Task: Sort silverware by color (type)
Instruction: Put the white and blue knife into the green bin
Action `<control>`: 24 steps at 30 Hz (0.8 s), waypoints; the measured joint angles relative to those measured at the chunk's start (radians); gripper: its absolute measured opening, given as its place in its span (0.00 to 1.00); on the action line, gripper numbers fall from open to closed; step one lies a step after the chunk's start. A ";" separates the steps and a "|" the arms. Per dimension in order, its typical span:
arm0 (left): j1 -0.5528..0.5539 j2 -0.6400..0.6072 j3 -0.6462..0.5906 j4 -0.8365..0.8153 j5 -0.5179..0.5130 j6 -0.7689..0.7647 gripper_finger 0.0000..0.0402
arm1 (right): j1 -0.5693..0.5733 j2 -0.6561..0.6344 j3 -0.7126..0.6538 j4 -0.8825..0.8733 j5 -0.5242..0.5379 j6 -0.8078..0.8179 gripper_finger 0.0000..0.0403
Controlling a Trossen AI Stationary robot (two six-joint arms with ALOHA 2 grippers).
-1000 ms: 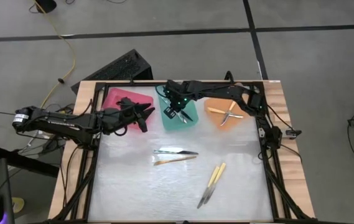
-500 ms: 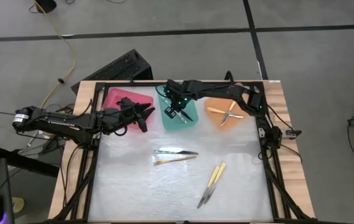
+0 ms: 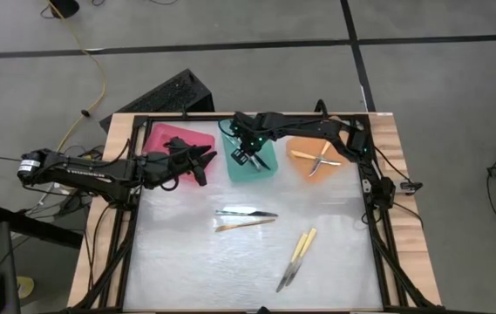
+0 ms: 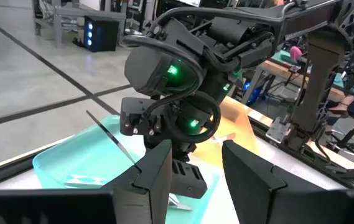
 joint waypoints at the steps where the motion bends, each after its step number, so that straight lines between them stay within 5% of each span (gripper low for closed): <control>1: 0.000 0.000 0.000 0.000 0.000 0.000 0.31 | -0.004 0.000 0.000 -0.001 0.000 0.000 0.07; 24: 0.000 0.000 0.000 -0.024 -0.002 -0.015 0.31 | -0.015 0.000 0.000 -0.033 0.034 -0.009 0.09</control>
